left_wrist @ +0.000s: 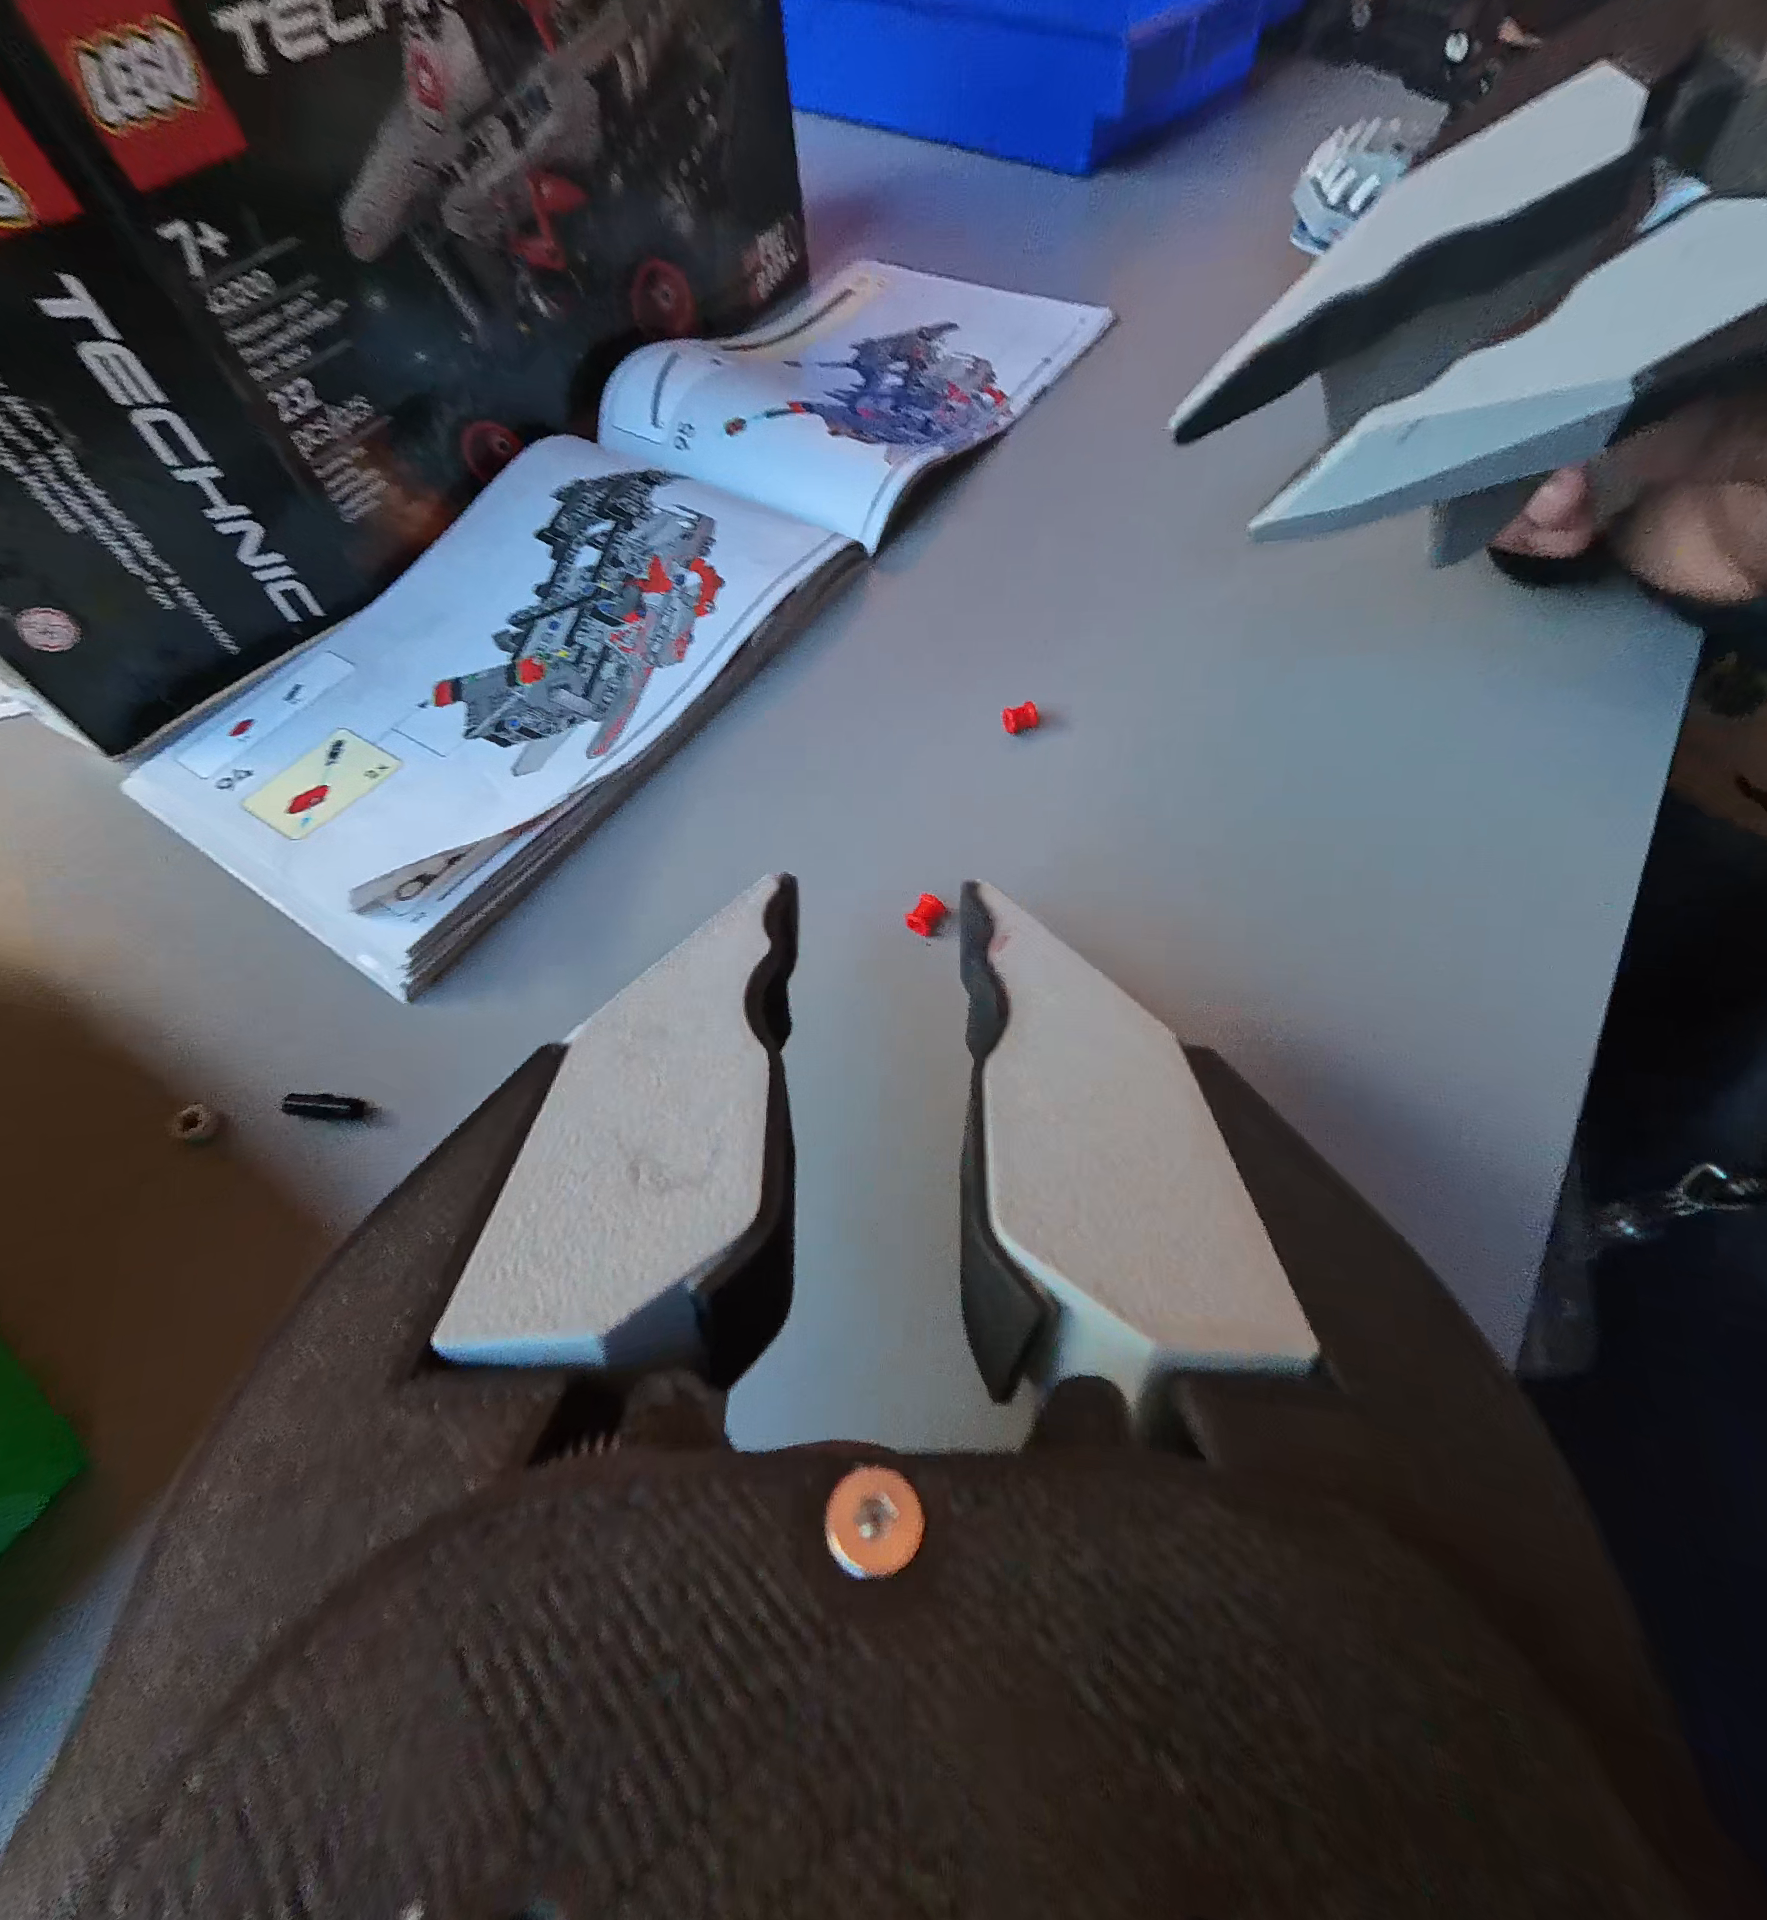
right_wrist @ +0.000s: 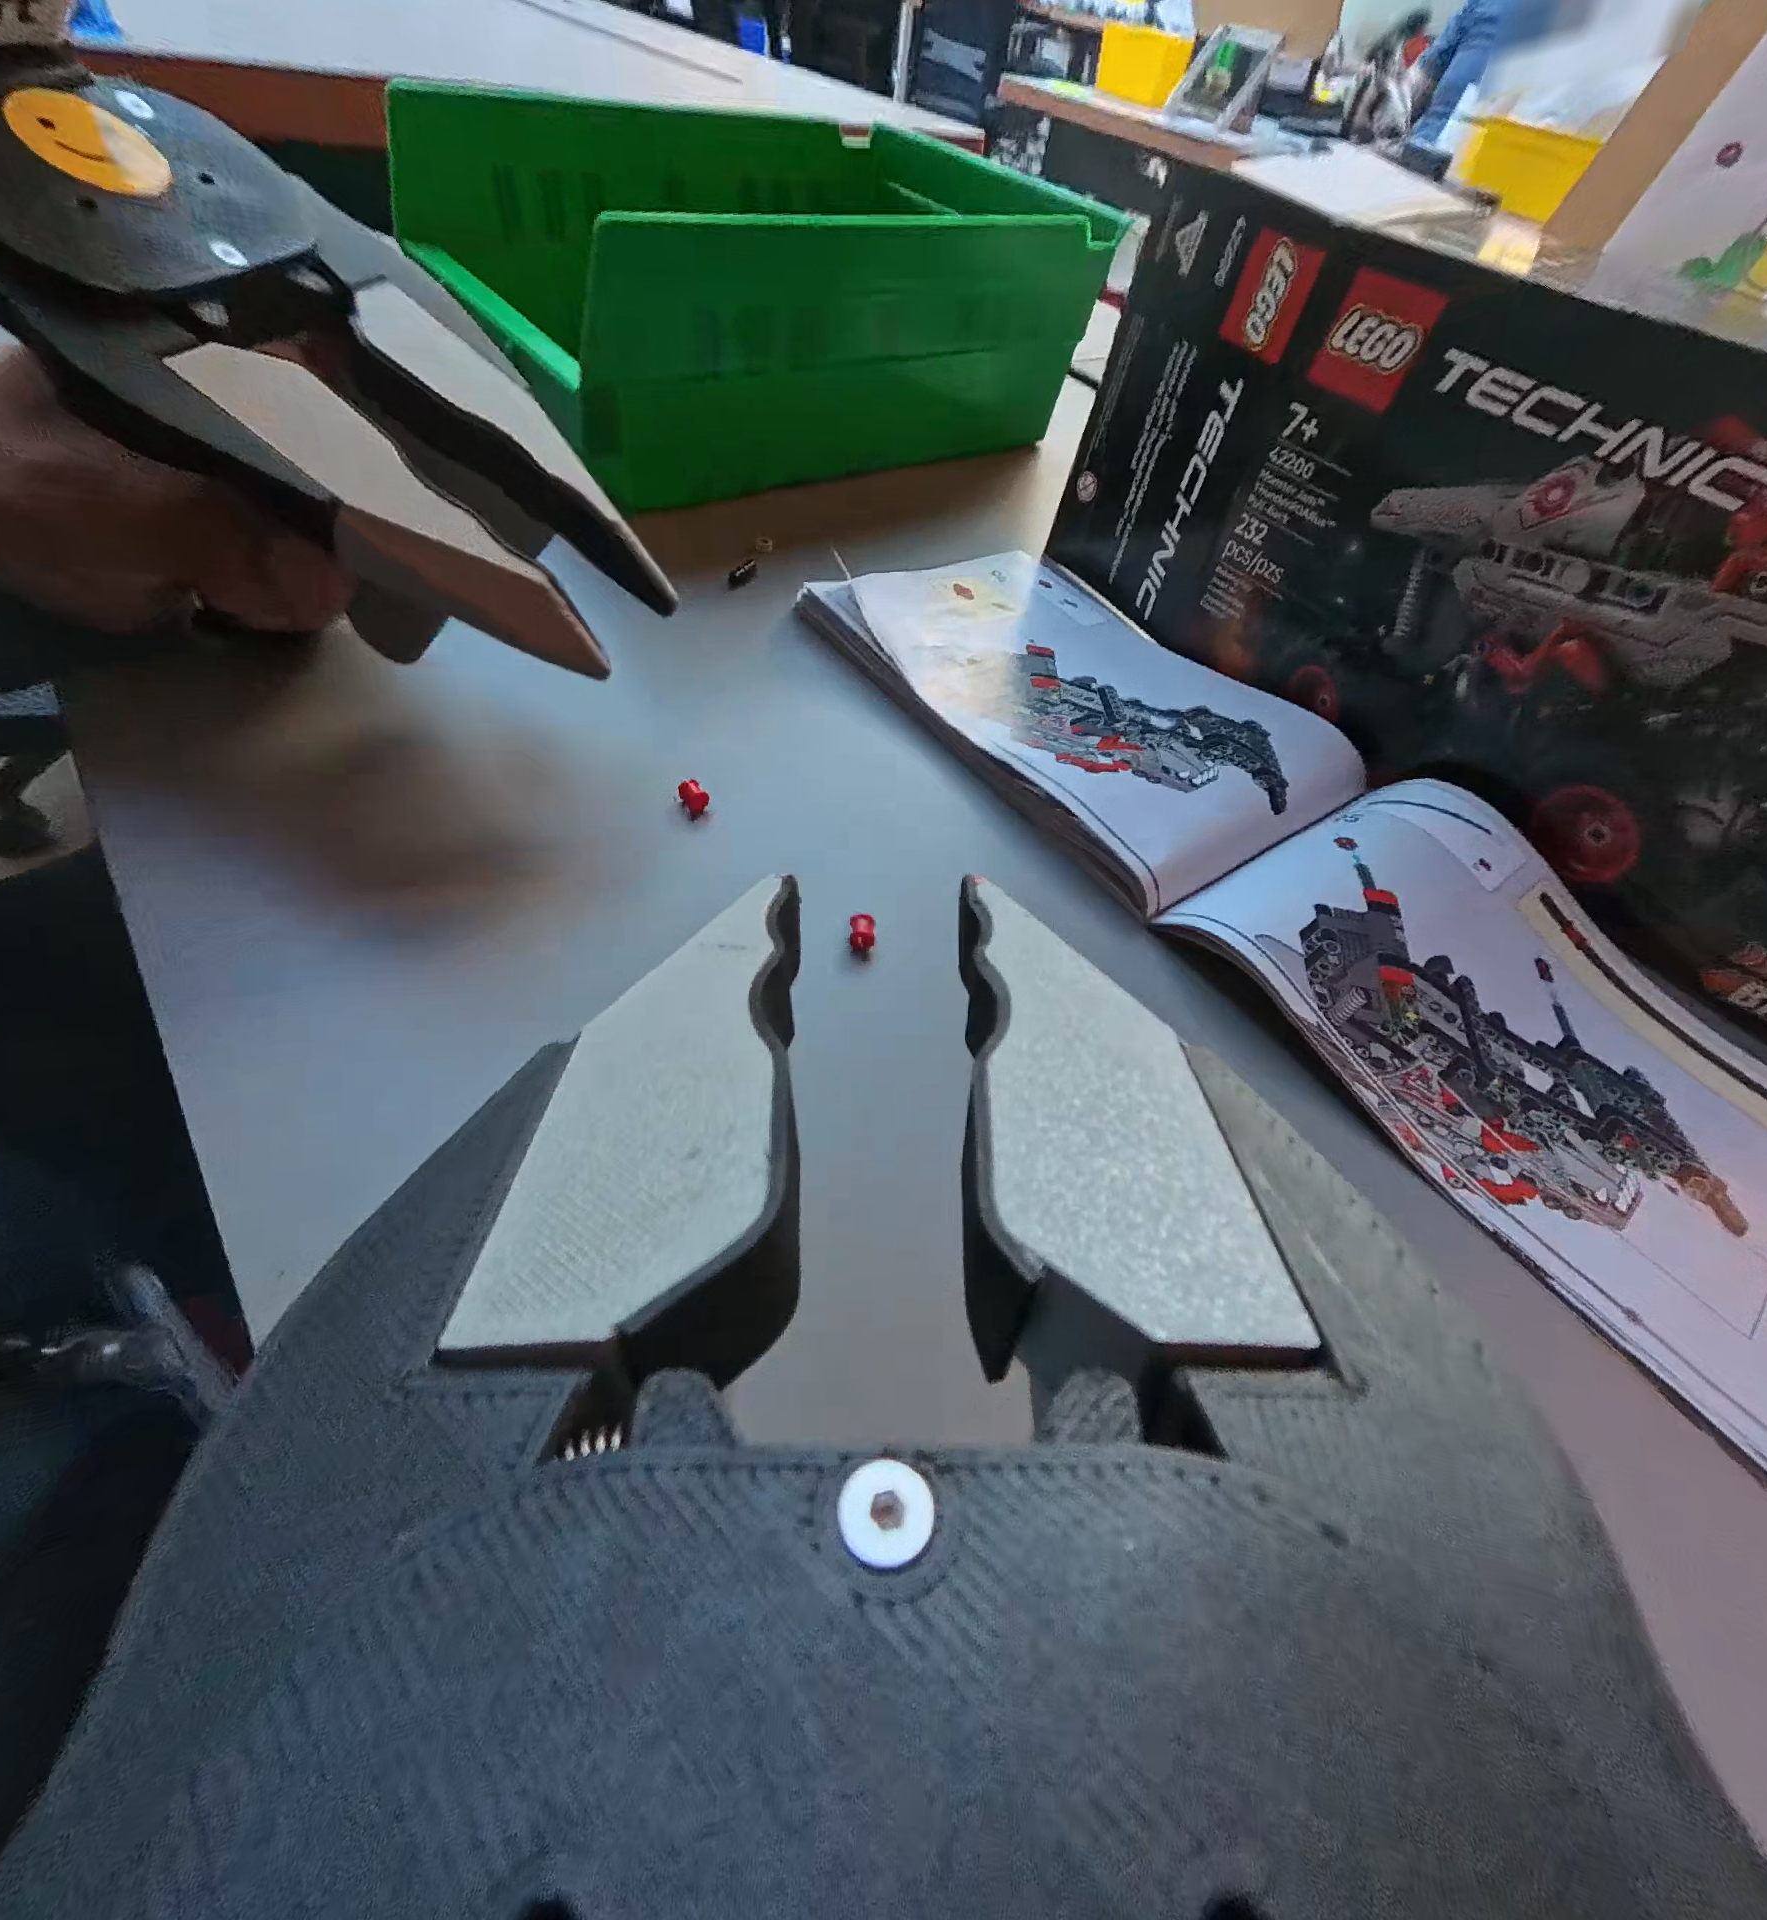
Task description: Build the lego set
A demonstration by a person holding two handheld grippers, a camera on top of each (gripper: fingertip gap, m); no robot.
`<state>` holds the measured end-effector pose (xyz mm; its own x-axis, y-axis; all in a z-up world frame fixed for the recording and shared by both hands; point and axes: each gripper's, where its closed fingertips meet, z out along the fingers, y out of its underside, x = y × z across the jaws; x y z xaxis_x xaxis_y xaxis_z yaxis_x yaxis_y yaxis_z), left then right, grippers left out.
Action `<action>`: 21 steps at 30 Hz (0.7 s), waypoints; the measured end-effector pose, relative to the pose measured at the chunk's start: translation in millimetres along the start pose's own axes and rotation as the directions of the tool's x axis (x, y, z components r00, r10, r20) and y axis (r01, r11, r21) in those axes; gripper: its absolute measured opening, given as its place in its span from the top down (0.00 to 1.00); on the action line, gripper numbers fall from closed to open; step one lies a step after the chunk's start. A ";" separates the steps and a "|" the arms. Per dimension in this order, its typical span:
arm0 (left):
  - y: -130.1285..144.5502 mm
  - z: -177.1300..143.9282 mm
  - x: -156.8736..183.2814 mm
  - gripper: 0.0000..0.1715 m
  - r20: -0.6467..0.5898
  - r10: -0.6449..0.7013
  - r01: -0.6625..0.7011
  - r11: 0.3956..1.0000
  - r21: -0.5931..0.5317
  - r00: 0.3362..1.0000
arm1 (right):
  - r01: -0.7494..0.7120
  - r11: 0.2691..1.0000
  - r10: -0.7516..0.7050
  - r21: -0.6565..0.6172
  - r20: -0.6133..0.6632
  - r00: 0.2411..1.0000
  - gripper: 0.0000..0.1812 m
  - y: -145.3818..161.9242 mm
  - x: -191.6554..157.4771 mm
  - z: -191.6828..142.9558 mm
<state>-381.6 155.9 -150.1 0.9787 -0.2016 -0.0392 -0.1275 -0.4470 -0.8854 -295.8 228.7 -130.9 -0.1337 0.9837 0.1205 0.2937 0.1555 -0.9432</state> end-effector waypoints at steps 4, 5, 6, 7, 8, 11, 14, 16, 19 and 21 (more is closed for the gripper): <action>-6.2 -5.4 -10.9 0.87 0.053 -0.035 0.032 0.998 0.056 0.998 | -0.032 0.999 0.030 0.042 0.058 0.998 0.85 -4.9 -3.5 -4.6; -7.3 -6.3 -13.5 0.88 0.066 -0.042 0.037 0.997 0.066 0.997 | -0.047 0.998 0.042 0.052 0.079 0.996 0.85 -6.3 -4.9 -5.5; -8.4 -7.1 -15.6 0.89 0.077 -0.045 0.039 0.996 0.076 0.996 | -0.060 0.996 0.054 0.064 0.101 0.993 0.86 -8.1 -6.6 -6.6; -9.5 -7.9 -17.0 0.89 0.085 -0.046 0.039 0.996 0.085 0.995 | -0.072 0.995 0.063 0.075 0.120 0.991 0.86 -9.7 -8.2 -7.6; -10.2 -8.8 -18.6 0.91 0.095 -0.049 0.041 0.995 0.093 0.994 | -0.081 0.993 0.069 0.083 0.137 0.988 0.85 -10.8 -9.6 -8.6; -11.3 -10.8 -23.7 0.93 0.126 -0.062 0.049 0.993 0.107 0.990 | -0.113 0.988 0.092 0.105 0.180 0.979 0.86 -14.3 -13.0 -11.5; -11.7 -11.4 -25.4 0.94 0.140 -0.062 0.046 0.993 0.112 0.988 | -0.149 0.982 0.118 0.113 0.240 0.964 0.86 -16.7 -18.3 -13.8; -11.1 -10.9 -25.5 0.94 0.141 -0.061 0.046 0.993 0.106 0.988 | -0.164 0.980 0.134 0.109 0.244 0.961 0.86 -16.5 -17.0 -13.5; -10.5 -10.3 -25.3 0.94 0.144 -0.056 0.042 0.994 0.100 0.988 | -0.184 0.977 0.154 0.106 0.247 0.957 0.86 -16.4 -15.0 -13.3; -10.2 -10.0 -25.2 0.94 0.149 -0.048 0.034 0.995 0.097 0.988 | -0.190 0.976 0.159 0.107 0.248 0.956 0.86 -16.5 -14.4 -13.5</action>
<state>-406.6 156.8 -135.4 0.9968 -0.0475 -0.0650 -0.0779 -0.3672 -0.9269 -286.0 213.2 -112.9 -0.3155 0.9424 -0.1113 0.2110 -0.0447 -0.9765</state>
